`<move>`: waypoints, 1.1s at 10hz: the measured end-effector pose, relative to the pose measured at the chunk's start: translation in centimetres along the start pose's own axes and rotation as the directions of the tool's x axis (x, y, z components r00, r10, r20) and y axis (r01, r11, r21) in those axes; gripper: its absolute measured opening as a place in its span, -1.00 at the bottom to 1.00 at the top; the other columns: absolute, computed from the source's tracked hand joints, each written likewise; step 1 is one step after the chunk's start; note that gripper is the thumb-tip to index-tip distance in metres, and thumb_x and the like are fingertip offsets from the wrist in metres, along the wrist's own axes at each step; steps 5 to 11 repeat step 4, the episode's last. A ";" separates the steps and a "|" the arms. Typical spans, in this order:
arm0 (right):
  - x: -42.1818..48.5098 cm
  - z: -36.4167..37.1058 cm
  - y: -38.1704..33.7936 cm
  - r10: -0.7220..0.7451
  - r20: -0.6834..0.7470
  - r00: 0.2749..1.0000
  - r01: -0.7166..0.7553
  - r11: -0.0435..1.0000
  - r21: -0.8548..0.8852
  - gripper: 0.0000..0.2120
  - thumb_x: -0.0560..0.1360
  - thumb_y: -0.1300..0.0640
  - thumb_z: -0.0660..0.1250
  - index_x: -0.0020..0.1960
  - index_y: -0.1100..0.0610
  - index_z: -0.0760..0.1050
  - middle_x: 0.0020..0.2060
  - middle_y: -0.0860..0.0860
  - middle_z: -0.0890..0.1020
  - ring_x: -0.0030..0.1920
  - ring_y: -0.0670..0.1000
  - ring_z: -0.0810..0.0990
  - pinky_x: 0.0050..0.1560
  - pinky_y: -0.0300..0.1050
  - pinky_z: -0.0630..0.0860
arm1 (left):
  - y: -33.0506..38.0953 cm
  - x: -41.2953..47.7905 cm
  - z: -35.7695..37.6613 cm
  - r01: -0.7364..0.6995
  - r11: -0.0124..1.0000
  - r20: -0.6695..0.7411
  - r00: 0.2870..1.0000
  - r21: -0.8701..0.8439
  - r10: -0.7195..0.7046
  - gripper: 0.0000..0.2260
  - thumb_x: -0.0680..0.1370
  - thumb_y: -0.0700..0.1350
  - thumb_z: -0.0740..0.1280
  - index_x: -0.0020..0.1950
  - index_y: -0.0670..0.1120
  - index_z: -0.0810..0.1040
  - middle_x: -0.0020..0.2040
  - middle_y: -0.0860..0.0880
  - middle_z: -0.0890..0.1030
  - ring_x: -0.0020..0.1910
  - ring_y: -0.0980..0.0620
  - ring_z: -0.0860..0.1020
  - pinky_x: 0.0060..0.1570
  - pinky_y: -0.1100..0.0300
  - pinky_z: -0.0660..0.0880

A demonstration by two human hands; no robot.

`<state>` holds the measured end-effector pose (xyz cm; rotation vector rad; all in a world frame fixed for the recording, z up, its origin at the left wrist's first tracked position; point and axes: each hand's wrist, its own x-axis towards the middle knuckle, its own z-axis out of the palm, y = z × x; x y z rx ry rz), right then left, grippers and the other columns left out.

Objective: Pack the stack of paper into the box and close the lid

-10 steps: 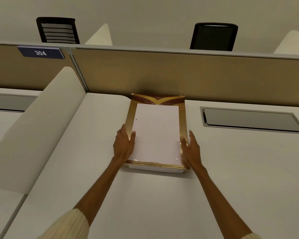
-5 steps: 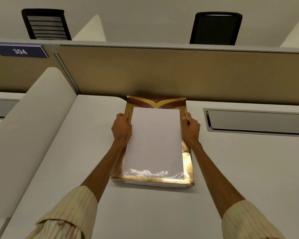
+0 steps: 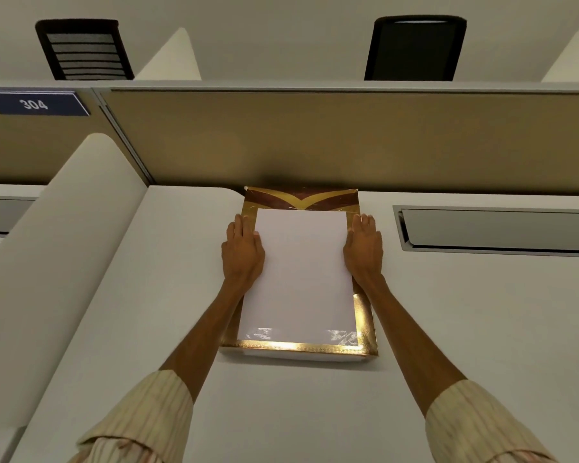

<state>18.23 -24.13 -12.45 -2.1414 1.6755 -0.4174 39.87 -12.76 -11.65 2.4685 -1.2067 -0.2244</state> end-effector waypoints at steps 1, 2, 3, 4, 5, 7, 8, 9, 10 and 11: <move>0.1 -0.1 -0.1 -0.018 0.006 1.000 0.018 0.993 -0.114 -0.48 0.67 0.04 -0.01 0.59 0.16 0.03 0.59 0.12 0.07 0.60 0.14 -0.01 0.57 0.13 -0.04 | -0.2 0.1 -0.1 -0.027 0.998 0.031 0.999 0.060 0.025 -0.49 0.68 0.04 -0.01 0.60 -0.13 0.08 0.61 -0.13 0.10 0.60 -0.15 0.09 0.55 -0.11 0.11; -0.2 -0.7 -0.2 -0.005 0.034 0.999 0.008 0.996 -0.086 -0.47 0.67 -0.02 -0.03 0.59 0.12 0.03 0.59 0.07 0.09 0.60 0.10 0.00 0.56 0.17 -0.07 | 0.2 -0.4 -0.4 -0.026 0.997 0.044 0.999 0.075 0.022 -0.47 0.68 0.07 -0.03 0.60 -0.12 0.06 0.62 -0.12 0.10 0.60 -0.12 0.07 0.57 -0.12 0.02; -0.5 -1.5 -0.4 -0.001 0.060 0.998 0.007 0.995 -0.102 -0.43 0.66 -0.11 -0.05 0.60 0.10 0.02 0.60 0.05 0.08 0.60 0.09 -0.02 0.55 0.25 -0.10 | 1.1 -1.0 -0.6 -0.057 0.994 0.033 0.998 0.089 0.054 -0.44 0.66 0.13 -0.02 0.60 -0.11 0.06 0.62 -0.10 0.09 0.61 -0.10 0.05 0.56 -0.14 -0.07; -0.9 -2.4 -1.1 -0.021 0.073 0.997 0.031 0.990 -0.134 -0.36 0.64 -0.18 -0.07 0.61 0.10 -0.08 0.61 0.05 -0.02 0.61 0.09 -0.10 0.53 0.30 -0.16 | 2.7 -1.6 -1.3 -0.101 0.991 -0.037 0.994 0.088 0.105 -0.40 0.64 0.17 -0.03 0.61 -0.11 0.03 0.62 -0.10 0.06 0.62 -0.10 0.01 0.57 -0.11 -0.09; -0.9 -2.4 -1.1 -0.021 0.073 0.997 0.031 0.990 -0.134 -0.36 0.64 -0.18 -0.07 0.61 0.10 -0.08 0.61 0.05 -0.02 0.61 0.09 -0.10 0.53 0.30 -0.16 | 2.7 -1.6 -1.3 -0.101 0.991 -0.037 0.994 0.088 0.105 -0.40 0.64 0.17 -0.03 0.61 -0.11 0.03 0.62 -0.10 0.06 0.62 -0.10 0.01 0.57 -0.11 -0.09; -0.9 -2.4 -1.1 -0.021 0.073 0.997 0.031 0.990 -0.134 -0.36 0.64 -0.18 -0.07 0.61 0.10 -0.08 0.61 0.05 -0.02 0.61 0.09 -0.10 0.53 0.30 -0.16 | 2.7 -1.6 -1.3 -0.101 0.991 -0.037 0.994 0.088 0.105 -0.40 0.64 0.17 -0.03 0.61 -0.11 0.03 0.62 -0.10 0.06 0.62 -0.10 0.01 0.57 -0.11 -0.09; -0.9 -2.4 -1.1 -0.021 0.073 0.997 0.031 0.990 -0.134 -0.36 0.64 -0.18 -0.07 0.61 0.10 -0.08 0.61 0.05 -0.02 0.61 0.09 -0.10 0.53 0.30 -0.16 | 2.7 -1.6 -1.3 -0.101 0.991 -0.037 0.994 0.088 0.105 -0.40 0.64 0.17 -0.03 0.61 -0.11 0.03 0.62 -0.10 0.06 0.62 -0.10 0.01 0.57 -0.11 -0.09; -0.9 -2.4 -1.1 -0.021 0.073 0.997 0.031 0.990 -0.134 -0.36 0.64 -0.18 -0.07 0.61 0.10 -0.08 0.61 0.05 -0.02 0.61 0.09 -0.10 0.53 0.30 -0.16 | 2.7 -1.6 -1.3 -0.101 0.991 -0.037 0.994 0.088 0.105 -0.40 0.64 0.17 -0.03 0.61 -0.11 0.03 0.62 -0.10 0.06 0.62 -0.10 0.01 0.57 -0.11 -0.09; -0.9 -2.4 -1.1 -0.021 0.073 0.997 0.031 0.990 -0.134 -0.36 0.64 -0.18 -0.07 0.61 0.10 -0.08 0.61 0.05 -0.02 0.61 0.09 -0.10 0.53 0.30 -0.16 | 2.7 -1.6 -1.3 -0.101 0.991 -0.037 0.994 0.088 0.105 -0.40 0.64 0.17 -0.03 0.61 -0.11 0.03 0.62 -0.10 0.06 0.62 -0.10 0.01 0.57 -0.11 -0.09; -0.9 -2.4 -1.1 -0.021 0.073 0.997 0.031 0.990 -0.134 -0.36 0.64 -0.18 -0.07 0.61 0.10 -0.08 0.61 0.05 -0.02 0.61 0.09 -0.10 0.53 0.30 -0.16 | 2.7 -1.6 -1.3 -0.101 0.991 -0.037 0.994 0.088 0.105 -0.40 0.64 0.17 -0.03 0.61 -0.11 0.03 0.62 -0.10 0.06 0.62 -0.10 0.01 0.57 -0.11 -0.09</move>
